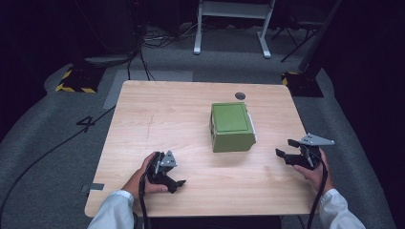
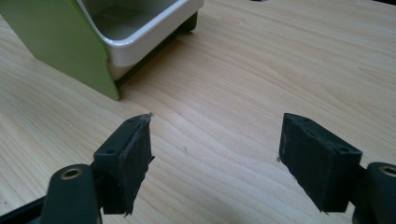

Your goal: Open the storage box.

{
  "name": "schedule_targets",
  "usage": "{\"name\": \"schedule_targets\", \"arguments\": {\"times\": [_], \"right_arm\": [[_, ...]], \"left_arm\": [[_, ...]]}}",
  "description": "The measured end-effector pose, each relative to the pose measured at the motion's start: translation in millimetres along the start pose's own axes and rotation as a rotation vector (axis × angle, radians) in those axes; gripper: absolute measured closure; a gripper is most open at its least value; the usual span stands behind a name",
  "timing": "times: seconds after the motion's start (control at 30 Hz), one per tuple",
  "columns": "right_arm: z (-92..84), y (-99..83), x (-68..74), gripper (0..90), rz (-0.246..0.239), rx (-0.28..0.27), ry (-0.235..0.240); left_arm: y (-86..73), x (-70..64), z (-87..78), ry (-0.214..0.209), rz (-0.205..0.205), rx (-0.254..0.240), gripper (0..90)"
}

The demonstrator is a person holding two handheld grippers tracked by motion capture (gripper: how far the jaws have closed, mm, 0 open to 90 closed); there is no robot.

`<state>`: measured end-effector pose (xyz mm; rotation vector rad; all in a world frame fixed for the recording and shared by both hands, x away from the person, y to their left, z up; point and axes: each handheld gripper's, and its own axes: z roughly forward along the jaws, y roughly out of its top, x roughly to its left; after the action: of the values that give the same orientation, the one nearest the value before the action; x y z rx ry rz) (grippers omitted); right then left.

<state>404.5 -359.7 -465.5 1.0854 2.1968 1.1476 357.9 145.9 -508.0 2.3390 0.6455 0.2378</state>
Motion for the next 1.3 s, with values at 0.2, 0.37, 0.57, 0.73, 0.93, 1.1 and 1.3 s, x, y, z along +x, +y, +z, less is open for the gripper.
{"name": "schedule_targets", "arguments": {"times": [0.2,0.37,0.57,0.73,0.93,1.1,1.3], "right_arm": [[4.9,11.0,3.4,25.8,-0.036,-0.006,0.000],[7.6,21.4,5.3,25.8,-0.046,-0.014,0.000],[12.0,43.9,7.9,27.4,-0.048,-0.055,-0.010],[18.1,70.0,17.2,28.6,-0.062,-0.094,0.005],[29.0,82.0,23.1,28.9,-0.060,-0.097,0.024],[39.8,86.2,26.3,29.1,-0.067,-0.074,0.023],[53.0,88.9,25.0,30.7,-0.056,-0.048,0.034]], "left_arm": [[-0.1,-0.3,-0.1,0.001,-0.002,0.001,0.3],[-0.1,-0.3,0.0,0.002,-0.002,0.000,0.3],[-0.1,-0.5,-0.1,0.002,-0.004,0.001,0.3],[-0.3,-0.7,-0.3,0.003,-0.006,0.002,0.3],[-0.3,-0.9,-0.5,0.005,-0.006,0.004,0.4],[-0.3,-1.0,-0.5,0.005,-0.007,0.003,0.4],[-0.3,-0.9,-0.5,0.005,-0.006,0.004,0.4]]}}
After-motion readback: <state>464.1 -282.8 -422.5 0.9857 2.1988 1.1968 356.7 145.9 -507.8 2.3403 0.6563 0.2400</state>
